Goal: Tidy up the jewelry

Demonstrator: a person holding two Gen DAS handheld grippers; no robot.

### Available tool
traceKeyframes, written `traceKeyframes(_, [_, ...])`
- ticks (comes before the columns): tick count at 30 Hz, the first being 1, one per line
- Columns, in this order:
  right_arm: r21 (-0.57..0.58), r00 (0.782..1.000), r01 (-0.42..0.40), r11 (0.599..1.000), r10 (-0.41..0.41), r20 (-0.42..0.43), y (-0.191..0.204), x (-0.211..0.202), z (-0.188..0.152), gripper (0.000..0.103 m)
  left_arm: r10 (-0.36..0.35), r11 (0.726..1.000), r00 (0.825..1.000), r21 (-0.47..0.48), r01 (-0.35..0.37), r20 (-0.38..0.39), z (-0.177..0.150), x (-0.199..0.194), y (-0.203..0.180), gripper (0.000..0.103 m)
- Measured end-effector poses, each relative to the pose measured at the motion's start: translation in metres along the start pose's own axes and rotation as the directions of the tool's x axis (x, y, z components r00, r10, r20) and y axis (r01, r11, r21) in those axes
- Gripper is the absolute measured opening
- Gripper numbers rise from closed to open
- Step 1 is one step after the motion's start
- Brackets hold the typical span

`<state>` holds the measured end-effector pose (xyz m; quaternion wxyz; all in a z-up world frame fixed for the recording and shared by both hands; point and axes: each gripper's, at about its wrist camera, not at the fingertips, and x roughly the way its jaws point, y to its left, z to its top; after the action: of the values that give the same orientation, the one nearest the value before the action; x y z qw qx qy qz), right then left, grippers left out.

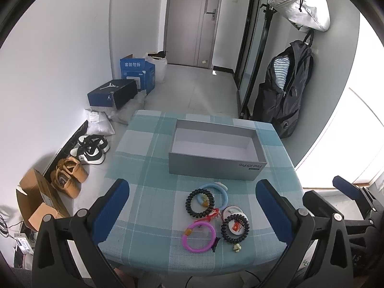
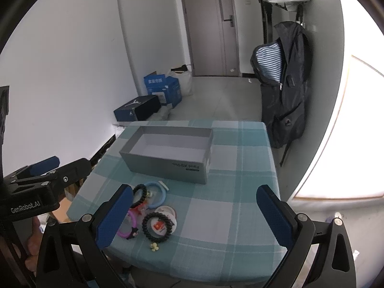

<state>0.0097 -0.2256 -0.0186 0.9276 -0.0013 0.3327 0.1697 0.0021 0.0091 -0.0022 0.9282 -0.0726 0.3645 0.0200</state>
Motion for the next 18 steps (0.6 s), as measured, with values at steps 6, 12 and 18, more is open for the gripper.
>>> traceKeyframes(6, [0.004,1.000,0.006,1.000,-0.006,0.001,-0.0018,-0.0002,0.0019,0.103,-0.004,1.000,1.000,0.003,0.004,0.001,-0.0001,-0.0001,-0.0005,0.102])
traceKeyframes(12, [0.003,1.000,0.004,1.000,-0.004,0.005,-0.0016,-0.0016,0.0029,0.103,-0.003,1.000,1.000,0.001,0.003,-0.006,-0.0005,0.0012,0.0005,0.102])
traceKeyframes(18, [0.005,1.000,0.006,1.000,-0.006,0.006,-0.0015,-0.0019,0.0030,0.103,-0.003,1.000,1.000,0.003,0.003,-0.005,0.0000,0.0013,0.0005,0.102])
